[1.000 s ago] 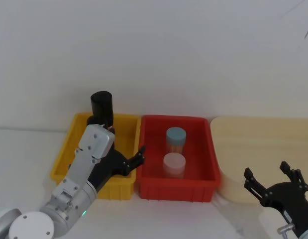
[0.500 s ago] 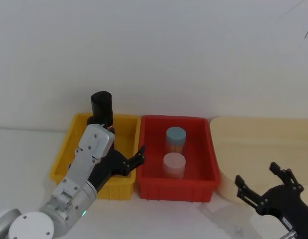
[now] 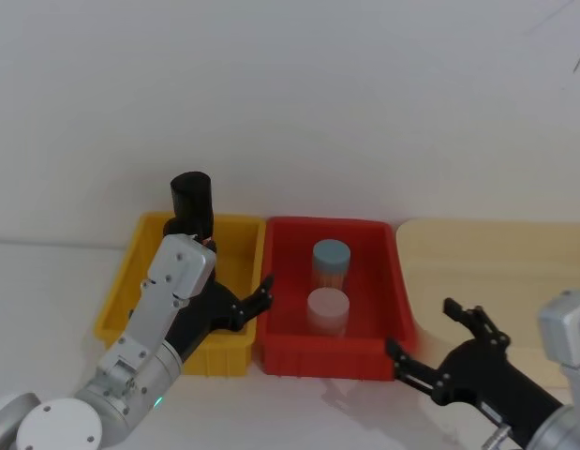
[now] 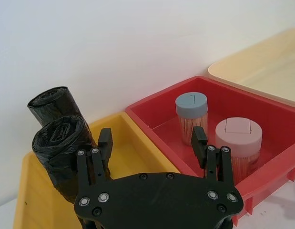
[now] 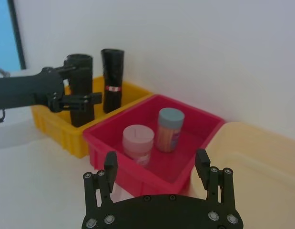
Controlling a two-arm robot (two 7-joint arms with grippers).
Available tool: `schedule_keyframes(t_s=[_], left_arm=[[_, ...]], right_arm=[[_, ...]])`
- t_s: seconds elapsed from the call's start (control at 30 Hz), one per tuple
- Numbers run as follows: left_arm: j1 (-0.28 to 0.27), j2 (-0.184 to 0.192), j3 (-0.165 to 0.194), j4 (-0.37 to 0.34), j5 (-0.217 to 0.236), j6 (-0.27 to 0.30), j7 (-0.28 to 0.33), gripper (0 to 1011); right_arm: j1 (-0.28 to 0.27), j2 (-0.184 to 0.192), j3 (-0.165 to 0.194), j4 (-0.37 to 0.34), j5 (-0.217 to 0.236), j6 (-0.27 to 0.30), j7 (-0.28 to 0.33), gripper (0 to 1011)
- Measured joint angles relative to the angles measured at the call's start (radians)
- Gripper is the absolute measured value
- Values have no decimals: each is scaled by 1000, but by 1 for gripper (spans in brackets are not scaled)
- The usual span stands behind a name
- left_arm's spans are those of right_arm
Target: Pick up the garbage bag with the one hand and transfer it to the other hand.
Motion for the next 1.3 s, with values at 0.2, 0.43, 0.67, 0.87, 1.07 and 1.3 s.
schedule_keyframes(t_s=[0.2, 0.43, 0.67, 0.87, 1.07, 1.3], left_arm=[[0, 0, 0, 0, 0, 0, 0, 1000], [0, 0, 0, 0, 0, 0, 0, 1000], [0, 0, 0, 0, 0, 0, 0, 1001], [0, 0, 0, 0, 0, 0, 0, 1000], [0, 0, 0, 0, 0, 0, 0, 1001], [0, 0, 0, 0, 0, 0, 0, 1000]], right_arm=[[62, -13, -44, 48, -26, 26, 26, 1004], [129, -39, -84, 112, -55, 51, 44, 1004], [196, -73, -121, 177, -82, 68, 58, 1004], [244, -98, -148, 219, -98, 77, 71, 1004], [279, -116, -169, 252, -107, 84, 83, 1004], [320, -137, -195, 300, -113, 93, 98, 1004]])
